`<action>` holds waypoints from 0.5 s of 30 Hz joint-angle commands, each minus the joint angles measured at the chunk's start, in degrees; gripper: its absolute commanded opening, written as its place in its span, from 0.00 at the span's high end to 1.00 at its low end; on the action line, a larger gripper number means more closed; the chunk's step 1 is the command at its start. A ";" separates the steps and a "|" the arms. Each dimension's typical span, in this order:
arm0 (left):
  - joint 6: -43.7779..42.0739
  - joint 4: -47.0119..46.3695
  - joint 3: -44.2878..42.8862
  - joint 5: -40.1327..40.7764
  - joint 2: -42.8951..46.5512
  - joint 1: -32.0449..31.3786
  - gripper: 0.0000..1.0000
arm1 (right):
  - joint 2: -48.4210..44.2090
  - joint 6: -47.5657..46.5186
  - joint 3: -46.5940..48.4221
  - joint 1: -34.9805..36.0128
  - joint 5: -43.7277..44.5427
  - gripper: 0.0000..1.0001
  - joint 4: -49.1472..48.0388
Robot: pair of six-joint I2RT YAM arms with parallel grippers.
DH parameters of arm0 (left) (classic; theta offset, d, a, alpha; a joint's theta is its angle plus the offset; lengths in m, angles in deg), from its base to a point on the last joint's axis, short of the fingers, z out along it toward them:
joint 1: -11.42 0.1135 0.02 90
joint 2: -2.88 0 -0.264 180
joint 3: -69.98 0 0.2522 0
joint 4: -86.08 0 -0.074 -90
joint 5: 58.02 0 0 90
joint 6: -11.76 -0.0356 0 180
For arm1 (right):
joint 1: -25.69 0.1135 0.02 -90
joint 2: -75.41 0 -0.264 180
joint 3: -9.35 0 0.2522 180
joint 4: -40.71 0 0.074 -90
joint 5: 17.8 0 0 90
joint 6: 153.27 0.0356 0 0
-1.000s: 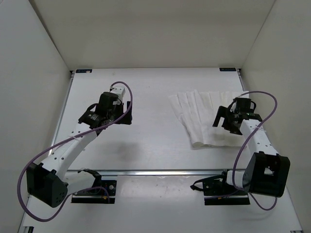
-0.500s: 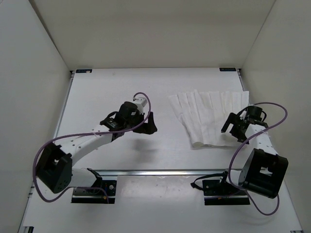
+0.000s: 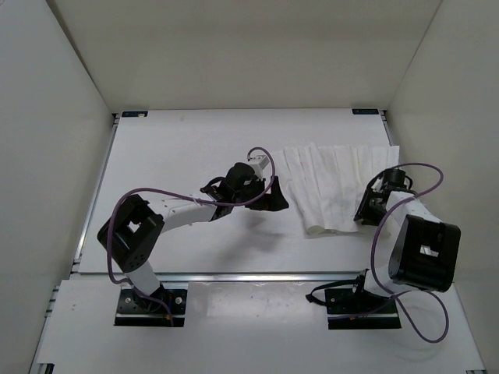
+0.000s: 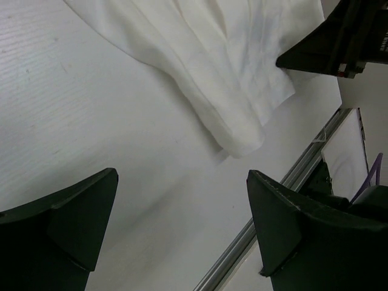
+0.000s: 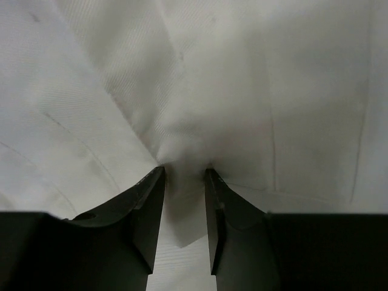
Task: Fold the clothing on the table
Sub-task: Move the skirt to the center of the board
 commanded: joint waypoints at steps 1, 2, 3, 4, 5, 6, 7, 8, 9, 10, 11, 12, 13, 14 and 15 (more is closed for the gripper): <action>2.03 -3.88 -1.84 0.36 -0.09 -0.36 0.01 | 5.29 0.82 1.39 5.68 -1.23 0.71 -0.74; 2.03 -3.45 -2.10 0.36 -0.28 -0.19 0.01 | 6.36 1.26 1.65 6.04 -2.54 0.72 -0.92; 2.03 -3.62 -2.19 0.62 -0.19 -0.27 0.02 | 6.71 1.44 2.00 7.52 -2.38 0.73 -0.31; 1.94 -3.45 -2.11 0.36 -0.19 -0.36 0.01 | 7.15 2.40 2.79 9.10 -3.08 0.74 -1.09; 2.12 -3.62 -1.85 0.36 0.16 -0.19 0.01 | 7.68 2.59 3.06 9.64 -3.43 0.74 -1.27; 2.21 -3.53 -1.41 0.53 0.16 -0.10 0.01 | 7.77 3.11 3.76 11.04 -4.05 0.74 -1.01; 2.21 -3.27 -1.14 0.62 0.42 0.07 0.01 | 7.86 3.55 4.64 12.45 -4.31 0.75 -1.01; 2.03 -3.01 -1.05 1.06 0.77 0.42 0.02 | 8.38 4.08 5.69 13.68 -4.05 0.74 -0.74; 1.86 -2.57 -0.97 1.24 0.86 0.34 0.01 | 9.17 4.43 6.13 15.61 -3.96 0.74 -0.66; 1.33 -2.22 -0.79 1.41 1.13 0.78 0.01 | 9.27 5.04 7.01 17.36 -3.96 0.74 -0.92; 1.33 -1.95 -0.96 1.76 0.87 1.04 0.02 | 10.14 5.57 8.15 17.90 -4.22 0.74 -0.92; 1.15 -0.99 -1.14 2.29 0.78 1.48 0.01 | 11.02 5.66 8.51 20.35 -4.31 0.74 -0.74; 0.63 -0.03 -1.31 3.34 0.26 1.40 0.01 | 11.37 6.19 9.38 22.11 -4.14 0.74 -0.74; -0.16 0.42 -2.36 3.61 -0.10 1.57 0.02 | 12.68 6.54 10.09 23.61 -4.14 0.74 -0.39; -0.78 1.38 -2.72 4.48 -0.88 1.83 0.01 | 13.04 6.72 10.18 24.32 -4.57 0.74 -0.48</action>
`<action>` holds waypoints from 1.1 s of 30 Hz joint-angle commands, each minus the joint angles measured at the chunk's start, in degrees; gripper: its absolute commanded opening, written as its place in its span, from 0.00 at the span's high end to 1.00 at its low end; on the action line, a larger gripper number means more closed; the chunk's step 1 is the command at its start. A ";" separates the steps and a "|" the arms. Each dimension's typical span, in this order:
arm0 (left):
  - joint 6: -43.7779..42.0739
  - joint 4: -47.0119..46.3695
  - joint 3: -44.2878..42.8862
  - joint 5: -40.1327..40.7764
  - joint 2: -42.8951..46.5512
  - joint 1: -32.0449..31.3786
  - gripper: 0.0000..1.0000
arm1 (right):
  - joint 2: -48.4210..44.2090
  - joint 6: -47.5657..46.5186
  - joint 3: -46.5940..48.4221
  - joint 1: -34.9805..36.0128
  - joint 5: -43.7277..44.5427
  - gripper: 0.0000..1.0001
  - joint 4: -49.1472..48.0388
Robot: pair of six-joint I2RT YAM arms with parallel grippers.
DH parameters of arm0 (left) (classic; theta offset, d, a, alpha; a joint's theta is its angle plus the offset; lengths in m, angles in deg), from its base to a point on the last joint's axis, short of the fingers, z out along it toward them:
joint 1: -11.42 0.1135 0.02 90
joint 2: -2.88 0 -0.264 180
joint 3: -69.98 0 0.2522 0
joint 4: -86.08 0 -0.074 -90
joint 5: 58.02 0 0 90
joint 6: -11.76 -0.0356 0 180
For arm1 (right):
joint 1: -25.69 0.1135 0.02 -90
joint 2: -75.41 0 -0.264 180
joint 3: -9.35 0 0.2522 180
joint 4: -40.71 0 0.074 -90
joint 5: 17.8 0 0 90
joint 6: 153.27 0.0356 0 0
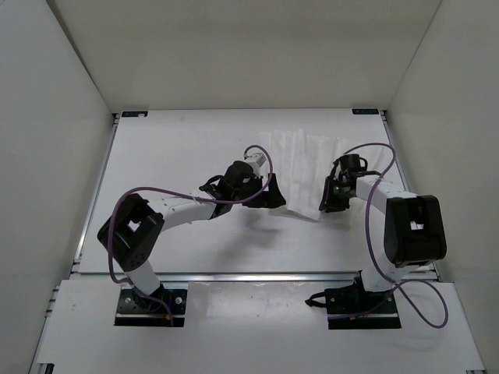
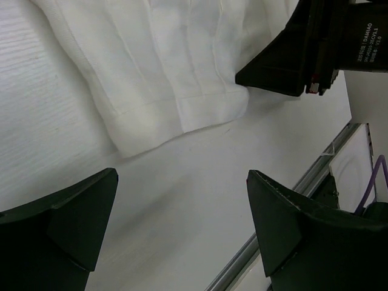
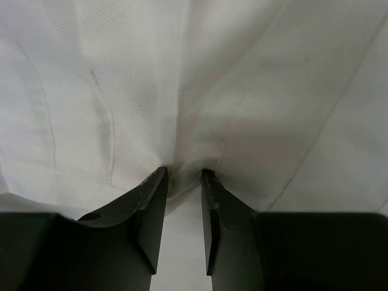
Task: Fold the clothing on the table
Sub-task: Move the skirt to the center of the board
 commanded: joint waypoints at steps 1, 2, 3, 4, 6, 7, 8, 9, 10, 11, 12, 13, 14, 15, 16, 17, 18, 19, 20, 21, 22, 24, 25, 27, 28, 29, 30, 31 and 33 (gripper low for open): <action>-2.24 2.37 -3.24 3.09 -1.13 1.16 0.01 | 2.58 2.30 1.68 3.78 -1.39 0.74 0.83; -2.51 2.98 -3.69 3.70 -2.18 1.33 0.01 | 2.93 2.57 1.86 4.57 -2.08 0.74 0.83; -2.69 4.04 -4.56 4.75 -2.97 2.12 0.01 | 2.93 2.57 2.12 4.49 -2.27 0.73 0.75; -2.69 4.65 -5.35 5.63 -3.50 1.95 0.01 | 3.02 2.57 2.03 4.92 -2.27 0.73 1.35; -3.39 4.92 -5.62 6.78 -4.64 2.74 0.01 | 1.53 2.74 1.51 4.31 -2.62 0.73 0.92; -3.56 5.62 -6.15 7.57 -5.26 3.26 0.01 | 0.65 2.92 1.51 3.96 -2.88 0.72 0.83; -3.91 5.71 -7.02 8.18 -5.44 3.44 0.01 | 0.56 2.75 1.16 3.61 -3.49 0.71 1.18; -4.61 7.19 -7.47 8.19 -6.75 3.62 0.01 | -1.10 2.74 1.33 3.61 -3.67 0.67 1.27; -4.27 7.99 -8.17 8.45 -7.63 3.62 0.02 | -2.42 2.74 0.63 3.26 -3.50 0.61 1.79; -4.53 8.52 -8.70 8.11 -8.16 3.88 0.03 | -2.95 2.74 0.89 3.08 -3.93 0.57 2.23; -4.71 8.70 -8.70 8.10 -8.78 3.80 0.02 | -4.79 3.09 0.28 2.99 -4.55 0.47 2.06; -4.45 8.09 -8.70 7.23 -8.96 3.97 0.04 | -7.07 3.36 -0.59 2.38 -4.64 0.39 2.32; -4.10 7.57 -8.44 6.88 -9.05 3.62 0.07 | -9.53 3.36 -0.95 1.68 -5.77 0.33 2.33; -3.75 6.95 -7.91 6.00 -9.31 3.45 0.07 | -10.51 3.53 -1.91 0.37 -6.74 0.32 2.24; -3.57 6.77 -7.74 6.17 -9.40 3.36 0.10 | -13.30 4.06 -3.66 -0.34 -7.10 0.31 2.24; -3.22 6.68 -7.56 5.56 -9.57 3.18 0.12 | -15.68 4.76 -4.11 -2.52 -7.36 0.31 2.06; -3.13 6.33 -7.38 5.21 -9.83 3.09 0.12 | -16.92 4.85 -5.42 -5.07 -8.06 0.31 2.50; -3.21 6.42 -7.21 4.51 -9.92 3.18 0.14 | -18.85 4.07 -6.57 -7.44 -7.89 0.31 2.59; -2.52 6.33 -7.38 4.32 -10.19 3.09 0.16 | -21.04 4.24 -7.71 -9.47 -6.76 0.30 3.37; -2.42 6.24 -7.64 3.80 -10.36 2.92 0.18 | -22.37 3.80 -8.07 -10.36 -5.88 0.30 4.60; -2.25 6.33 -7.56 3.80 -10.71 2.83 0.19 | -22.73 3.63 -8.94 -11.84 -4.91 0.29 5.39; -2.16 6.68 -8.35 3.35 -11.41 2.31 0.25 | -22.91 4.15 -10.36 -13.61 -4.64 0.32 6.63; -2.33 6.51 -8.61 3.27 -11.59 2.13 0.27 | -22.47 4.85 -11.49 -14.14 -4.29 0.32 7.07; -1.55 6.85 -8.78 2.74 -12.47 1.60 0.42 | -22.38 6.43 -13.25 -13.88 -3.15 0.31 6.55; -1.46 6.34 -9.14 2.48 -12.74 2.03 0.46 | -22.30 6.96 -14.65 -13.88 -3.67 0.31 5.76; -1.28 6.50 -9.05 1.96 -13.00 2.04 0.55 | -22.12 7.83 -15.62 -13.79 -3.76 0.31 5.49; -1.28 6.25 -9.23 1.51 -13.26 2.47 0.66 | -21.94 8.28 -16.42 -13.79 -3.94 0.31 4.45; -0.93 6.77 -9.40 0.99 -13.35 2.56 0.77 | -21.94 8.37 -17.29 -13.36 -4.02 0.32 3.65; -1.19 6.77 -9.84 1.24 -13.53 2.66 0.94 | -22.03 8.55 -18.00 -13.44 -4.11 0.33 3.12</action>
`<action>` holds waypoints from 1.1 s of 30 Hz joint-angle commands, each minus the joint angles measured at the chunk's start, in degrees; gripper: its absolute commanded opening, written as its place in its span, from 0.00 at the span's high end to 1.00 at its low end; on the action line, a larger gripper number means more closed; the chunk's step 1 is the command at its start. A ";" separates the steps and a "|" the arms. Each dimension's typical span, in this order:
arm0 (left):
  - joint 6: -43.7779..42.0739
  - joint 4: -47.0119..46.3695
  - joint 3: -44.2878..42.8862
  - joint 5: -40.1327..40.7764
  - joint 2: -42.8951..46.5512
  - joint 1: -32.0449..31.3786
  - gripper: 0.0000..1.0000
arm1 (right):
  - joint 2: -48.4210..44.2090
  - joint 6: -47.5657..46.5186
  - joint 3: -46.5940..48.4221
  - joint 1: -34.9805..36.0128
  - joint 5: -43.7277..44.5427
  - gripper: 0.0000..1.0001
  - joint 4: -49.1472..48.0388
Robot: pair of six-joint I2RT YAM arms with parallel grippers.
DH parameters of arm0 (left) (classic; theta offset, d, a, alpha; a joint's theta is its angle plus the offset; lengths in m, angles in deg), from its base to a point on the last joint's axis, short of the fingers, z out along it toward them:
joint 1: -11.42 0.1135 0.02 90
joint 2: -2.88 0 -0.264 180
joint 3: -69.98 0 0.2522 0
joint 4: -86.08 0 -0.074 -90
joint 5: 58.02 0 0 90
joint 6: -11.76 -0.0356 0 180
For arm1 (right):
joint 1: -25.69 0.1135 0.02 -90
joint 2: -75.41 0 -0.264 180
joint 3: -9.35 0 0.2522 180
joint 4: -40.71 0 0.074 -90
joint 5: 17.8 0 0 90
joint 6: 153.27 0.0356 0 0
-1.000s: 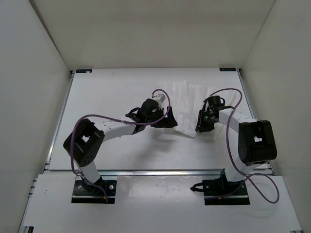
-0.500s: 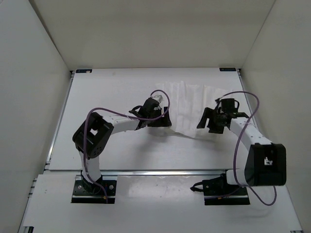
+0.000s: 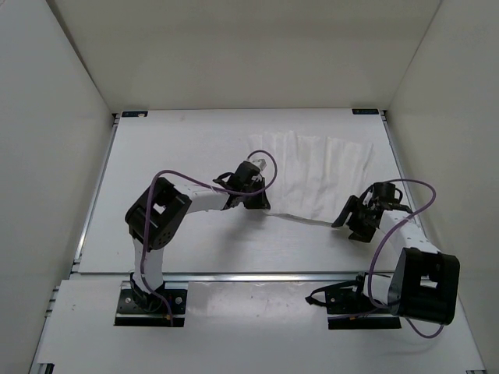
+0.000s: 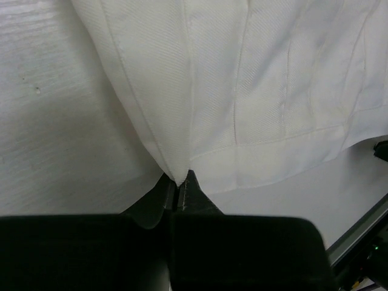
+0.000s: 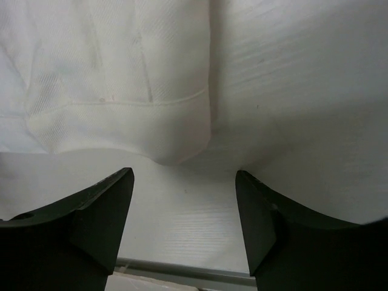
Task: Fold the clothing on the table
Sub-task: Move the skirt to the center of the board
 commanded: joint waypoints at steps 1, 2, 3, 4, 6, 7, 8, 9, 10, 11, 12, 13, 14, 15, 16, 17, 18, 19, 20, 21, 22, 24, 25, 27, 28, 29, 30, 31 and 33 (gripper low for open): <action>-0.01 0.34 -2.35 -1.18 0.81 0.20 1.00 | 0.20 2.10 -0.87 0.33 0.13 0.36 -2.65; -0.27 0.70 -2.52 -1.09 0.81 0.20 1.00 | 0.72 1.49 -1.31 0.42 0.04 0.39 -3.61; -0.19 0.79 -2.52 -1.18 0.81 0.20 1.00 | 0.81 1.75 -1.05 0.76 0.04 0.40 -3.88; -0.10 1.22 -2.52 -1.00 1.07 0.20 1.00 | 1.08 1.92 -0.87 1.03 0.56 0.42 -4.23; -0.19 0.96 -1.74 -0.92 1.68 0.38 1.00 | 2.30 1.93 -0.52 1.82 0.65 0.43 -5.55; -0.28 1.22 -1.21 -0.83 1.78 0.29 1.00 | 2.66 2.10 -0.08 2.26 0.91 0.44 -5.64; -0.54 0.88 -0.94 -0.57 2.56 0.55 1.00 | 3.18 2.01 -0.17 2.52 1.44 0.45 -6.08; -0.28 1.14 -0.16 -0.48 2.74 0.73 1.00 | 3.62 2.19 0.18 2.70 1.62 0.45 -6.43; -0.36 0.96 0.37 -0.30 3.44 0.91 1.00 | 4.06 2.10 0.10 2.96 1.10 0.47 -6.52; -0.45 1.05 0.90 0.05 4.32 1.26 1.00 | 4.50 2.45 -0.25 2.97 1.09 0.48 -7.39; -0.63 0.79 1.51 -0.47 4.67 1.43 1.00 | 4.85 2.54 0.01 3.23 1.01 0.50 -8.01; -0.45 0.87 2.48 -0.13 5.20 1.87 1.00 | 4.77 2.71 -0.08 3.40 1.27 0.52 -7.93; -0.89 0.96 3.01 0.31 6.51 2.14 1.00 | 5.12 2.63 -0.34 3.58 1.53 0.57 -8.54; -0.72 0.96 3.88 0.40 6.78 2.31 1.00 | 5.56 3.15 -0.17 3.84 1.71 0.60 -8.81; -0.80 1.05 4.94 0.58 7.31 2.49 1.00 | 5.56 2.72 0.27 4.02 2.49 0.61 -8.72; -0.72 1.22 5.30 1.19 8.01 3.19 1.00 | 5.56 2.63 0.53 4.11 2.76 0.62 -8.29; -0.63 0.88 6.26 1.11 8.71 3.19 1.00 | 5.91 2.19 0.88 4.46 3.37 0.62 -8.54; -0.54 0.87 6.96 0.85 8.98 3.72 1.00 | 5.91 2.19 0.80 4.02 3.29 0.62 -8.89; -0.72 0.87 7.40 0.58 9.33 3.81 1.00 | 6.17 2.36 1.15 4.11 2.94 0.64 -9.07; -0.89 1.22 7.76 0.75 9.86 4.16 1.00 | 6.70 1.93 1.15 4.20 3.03 0.66 -9.59; -0.89 1.40 8.37 1.19 9.95 4.25 1.00 | 6.88 2.10 1.24 4.11 3.20 0.68 -9.69; -1.25 1.75 8.99 1.11 10.74 4.42 1.00 | 8.28 1.58 2.03 4.55 3.38 0.77 -10.12; -1.24 1.58 9.17 0.93 11.26 4.86 1.00 | 9.16 1.66 2.20 4.90 3.20 0.77 -10.47; -1.25 1.75 9.78 0.84 11.53 5.13 1.00 | 10.82 1.57 3.43 6.04 3.73 0.77 -10.83; -1.42 2.01 9.96 0.84 11.88 5.47 1.00 | 11.44 1.40 3.78 6.22 3.73 0.75 -10.83; -1.59 2.10 10.39 0.84 11.97 5.39 1.00 | 12.06 1.05 4.74 6.74 3.56 0.71 -10.83; -1.60 2.37 10.40 0.84 12.15 5.56 1.00 | 12.59 0.61 5.62 7.53 3.73 0.64 -10.74; -1.77 1.85 10.66 0.58 12.41 5.74 1.00 | 13.11 0.26 6.16 7.80 3.99 0.54 -11.09; -1.86 2.10 11.01 0.23 12.68 6.09 1.00 | 13.64 -0.09 6.95 9.38 4.43 0.42 -11.53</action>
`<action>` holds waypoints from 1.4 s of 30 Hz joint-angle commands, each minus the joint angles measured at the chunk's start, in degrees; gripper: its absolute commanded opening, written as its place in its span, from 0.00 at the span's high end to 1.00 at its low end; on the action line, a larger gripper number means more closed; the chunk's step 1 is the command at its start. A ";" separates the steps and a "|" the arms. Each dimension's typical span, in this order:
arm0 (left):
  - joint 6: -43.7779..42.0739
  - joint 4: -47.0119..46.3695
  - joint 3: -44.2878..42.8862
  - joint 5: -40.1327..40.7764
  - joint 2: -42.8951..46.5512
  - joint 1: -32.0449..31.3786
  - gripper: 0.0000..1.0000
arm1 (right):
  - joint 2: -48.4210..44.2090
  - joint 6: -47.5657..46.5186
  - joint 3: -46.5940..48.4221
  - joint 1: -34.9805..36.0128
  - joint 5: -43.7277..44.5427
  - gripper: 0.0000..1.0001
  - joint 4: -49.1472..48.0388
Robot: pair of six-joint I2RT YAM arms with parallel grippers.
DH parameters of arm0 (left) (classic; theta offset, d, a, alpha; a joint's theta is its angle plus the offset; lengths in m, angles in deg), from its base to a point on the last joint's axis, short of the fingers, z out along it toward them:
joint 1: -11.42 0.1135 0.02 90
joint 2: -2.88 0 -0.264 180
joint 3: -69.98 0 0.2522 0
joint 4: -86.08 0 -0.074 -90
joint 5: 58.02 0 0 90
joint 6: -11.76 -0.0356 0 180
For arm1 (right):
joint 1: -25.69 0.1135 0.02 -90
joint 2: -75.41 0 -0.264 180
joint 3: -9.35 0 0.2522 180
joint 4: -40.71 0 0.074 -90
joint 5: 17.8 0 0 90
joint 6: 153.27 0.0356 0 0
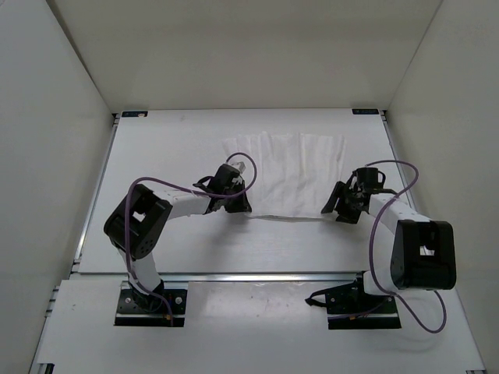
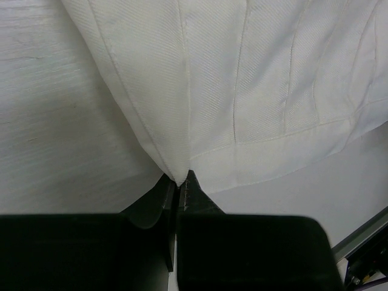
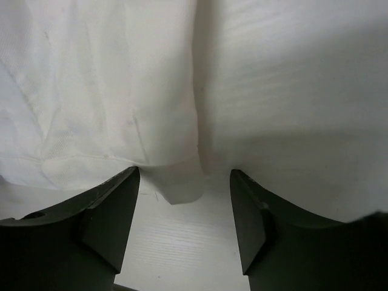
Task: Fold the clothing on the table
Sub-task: Fold the skirt
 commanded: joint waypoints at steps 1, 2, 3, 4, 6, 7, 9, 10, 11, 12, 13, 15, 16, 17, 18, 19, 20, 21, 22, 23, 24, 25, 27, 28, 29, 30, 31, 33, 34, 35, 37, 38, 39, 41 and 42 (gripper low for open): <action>-0.90 0.64 0.70 0.29 3.67 0.59 1.00 | 2.41 -2.65 1.03 1.75 3.89 0.40 -1.96; -0.98 0.64 0.87 0.12 3.32 0.76 1.00 | 2.94 -2.92 1.12 2.02 3.71 0.40 -2.57; -0.90 0.55 0.61 -0.06 3.32 1.02 1.00 | 3.38 -3.09 1.38 1.76 3.54 0.40 -2.49; -1.16 0.73 0.61 0.03 3.40 0.76 1.00 | 3.64 -3.10 1.29 1.58 3.01 0.41 -2.93; -1.16 0.55 0.43 -0.23 3.40 0.93 1.00 | 4.78 -3.01 0.86 1.40 2.31 0.47 -3.19; -0.81 0.38 0.78 -0.23 3.06 0.76 1.00 | 4.53 -2.83 1.20 1.40 2.22 0.51 -3.19; -0.63 0.38 0.70 -0.23 3.49 0.93 1.00 | 4.61 -2.48 1.12 1.58 1.52 0.58 -3.89; -0.55 0.38 0.87 -0.32 3.06 0.76 1.00 | 4.79 -2.39 1.03 1.75 0.90 0.62 -3.98; -0.55 0.46 0.87 -0.15 3.49 1.02 1.00 | 4.79 -2.39 0.60 1.84 0.81 0.65 -3.90; -0.55 0.73 0.87 0.03 3.15 0.76 1.00 | 4.70 -2.22 0.59 2.19 0.55 0.67 -3.72; -0.63 0.64 0.61 0.12 3.58 0.85 1.00 | 5.13 -1.78 0.94 2.28 0.28 0.73 -3.81; -0.72 1.25 0.43 0.73 3.49 1.11 1.00 | 6.01 -1.78 0.86 2.46 -0.42 0.89 -3.37; -0.81 0.91 0.61 0.82 3.84 0.94 1.00 | 5.67 -2.04 0.68 2.37 -1.29 0.95 -3.98; -0.81 1.51 0.78 1.08 4.54 1.11 1.00 | 5.23 -2.04 0.33 2.46 -2.26 1.00 -4.51; -0.64 1.52 1.31 1.52 5.16 1.63 1.00 | 4.18 -2.04 -0.02 2.20 -2.53 1.00 -5.56; -0.55 1.87 2.27 1.35 5.60 2.34 1.00 | 3.56 -2.04 -0.63 3.85 -2.53 0.99 -6.44; -0.20 1.61 2.89 1.87 7.08 2.86 1.00 | 2.43 -1.69 -0.99 4.47 -3.05 1.00 -6.27; -0.11 2.30 4.29 1.96 8.05 3.57 1.00 | 1.02 -1.69 -1.34 4.83 -3.32 1.00 -6.88; -0.37 2.83 5.95 2.83 10.07 4.62 1.00 | 0.49 -1.69 -1.34 5.27 -3.67 1.00 -7.15; -0.80 3.27 7.71 2.67 12.70 5.85 1.00 | -0.48 -1.78 -0.91 5.53 -4.54 1.00 -7.32; -1.42 3.89 8.68 3.62 15.42 6.90 1.00 | -1.01 -1.43 -0.56 5.71 -4.38 1.00 -7.06; -1.42 5.11 10.61 4.76 16.84 7.43 1.00 | -1.10 -2.21 -0.29 6.06 -5.77 1.00 -7.23; -2.30 6.95 12.56 6.61 22.54 8.75 1.00 | -1.63 -1.87 0.50 6.67 -7.97 1.00 -7.50; -2.48 8.01 13.87 7.14 24.92 9.37 1.00 | -1.98 -2.30 1.02 7.72 -8.33 1.00 -8.20; -2.91 8.89 15.01 7.41 25.90 9.90 1.00 | -2.07 -2.04 1.38 9.21 -8.77 1.00 -8.90; -2.83 10.12 15.72 7.59 27.47 10.25 1.00 | -2.15 -1.43 1.64 11.05 -8.16 1.00 -9.08; -3.00 10.83 16.51 8.02 28.79 10.69 1.00 | -1.89 -1.34 1.82 12.81 -8.50 1.00 -9.34; -3.01 11.19 17.13 7.85 29.77 11.39 1.00 | -1.02 -0.38 1.30 15.10 -8.42 1.00 -11.26; -3.18 11.10 17.39 6.81 29.60 12.27 1.00 | -0.32 -0.20 1.38 15.55 -8.59 1.00 -11.54; -3.53 10.84 17.05 5.67 29.08 12.88 1.00 | 1.43 -0.19 1.73 16.16 -8.77 1.00 -12.06; -4.76 11.01 15.47 3.21 25.75 15.60 1.00 | 4.85 -1.50 6.36 15.56 -11.05 1.00 -10.59; -5.20 11.80 11.63 1.63 24.43 16.57 1.00 | 7.14 -2.21 8.91 14.77 -11.49 1.00 -8.23; -6.60 12.85 6.90 1.00 21.98 17.54 1.00 | 8.38 -3.61 14.68 13.89 -11.50 1.00 -5.33; -9.59 16.17 -3.45 0.11 14.95 18.51 1.00 | 11.90 -7.30 28.82 12.74 -10.36 1.00 -0.59; -12.47 20.46 -12.83 2.55 13.18 18.60 1.00 | 12.52 -8.27 32.72 11.44 -8.53 1.00 1.88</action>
